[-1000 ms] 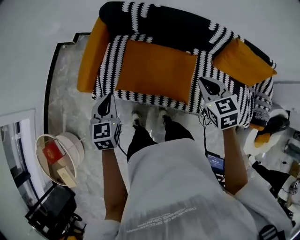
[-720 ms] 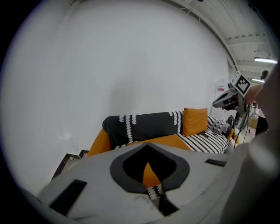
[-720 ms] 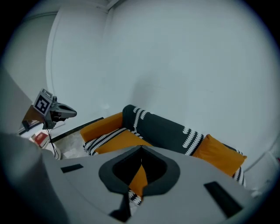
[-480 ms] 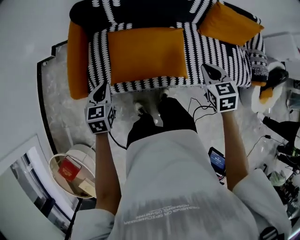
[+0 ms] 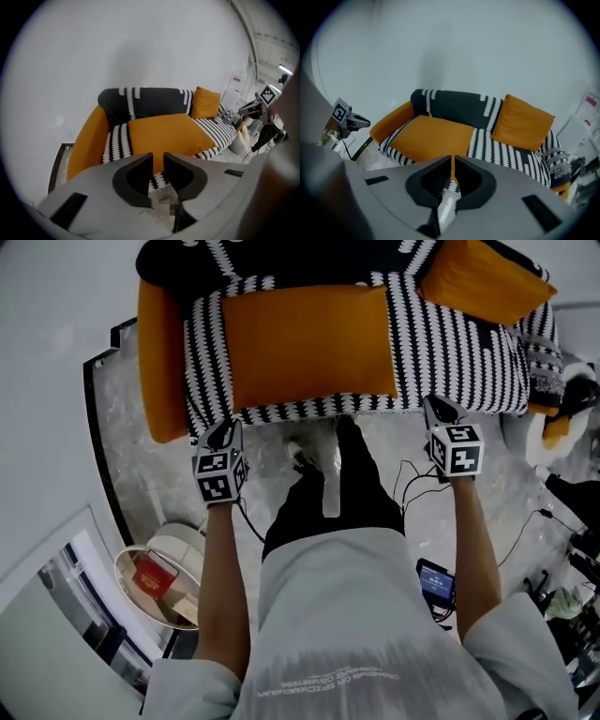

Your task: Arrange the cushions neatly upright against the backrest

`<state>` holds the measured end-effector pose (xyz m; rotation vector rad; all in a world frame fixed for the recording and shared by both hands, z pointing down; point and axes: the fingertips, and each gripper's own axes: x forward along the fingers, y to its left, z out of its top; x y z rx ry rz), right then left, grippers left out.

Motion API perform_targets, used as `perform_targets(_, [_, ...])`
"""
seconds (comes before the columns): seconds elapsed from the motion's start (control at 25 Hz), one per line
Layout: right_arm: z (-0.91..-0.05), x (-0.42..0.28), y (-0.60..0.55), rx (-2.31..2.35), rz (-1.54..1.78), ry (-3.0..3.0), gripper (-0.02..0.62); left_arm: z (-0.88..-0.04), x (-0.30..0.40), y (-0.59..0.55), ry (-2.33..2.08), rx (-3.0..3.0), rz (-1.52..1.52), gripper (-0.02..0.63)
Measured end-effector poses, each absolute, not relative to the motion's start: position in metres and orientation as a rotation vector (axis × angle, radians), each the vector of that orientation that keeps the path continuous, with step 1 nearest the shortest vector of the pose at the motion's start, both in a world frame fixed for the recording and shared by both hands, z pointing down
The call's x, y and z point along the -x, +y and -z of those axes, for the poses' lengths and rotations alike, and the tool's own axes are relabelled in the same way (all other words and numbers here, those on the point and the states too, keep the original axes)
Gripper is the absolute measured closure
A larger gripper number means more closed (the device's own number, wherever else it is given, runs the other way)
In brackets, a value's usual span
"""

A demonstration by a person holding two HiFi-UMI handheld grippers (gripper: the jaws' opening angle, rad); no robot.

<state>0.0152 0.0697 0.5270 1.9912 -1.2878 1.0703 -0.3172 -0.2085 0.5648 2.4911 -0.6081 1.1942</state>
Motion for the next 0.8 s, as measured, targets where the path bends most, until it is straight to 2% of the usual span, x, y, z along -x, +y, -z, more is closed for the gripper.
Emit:
perform_targets(0.08, [-0.551, -0.01, 0.071, -1.961, -1.131, -1.282, 0.584, -0.585, 0.329, -0.209, -0.619, -2.441, -1.242, 0.514])
perform_targets(0.2, [-0.58, -0.009, 0.071, -1.913, -1.208, -1.273, 0.532, -0.612, 0.334, -0.211, -0.624, -2.383, -1.291, 0.489])
perform_targets(0.52, [-0.665, -0.001, 0.072, -1.787, -1.304, -1.247, 0.514, -0.684, 0.347, -0.223, -0.647, -2.203, -1.303, 0.45])
perform_targets(0.8, [-0.735, 0.003, 0.092, -1.714, -1.389, -1.183, 0.499, -0.733, 0.351, -0.219, -0.54, -2.167, -1.46, 0.408])
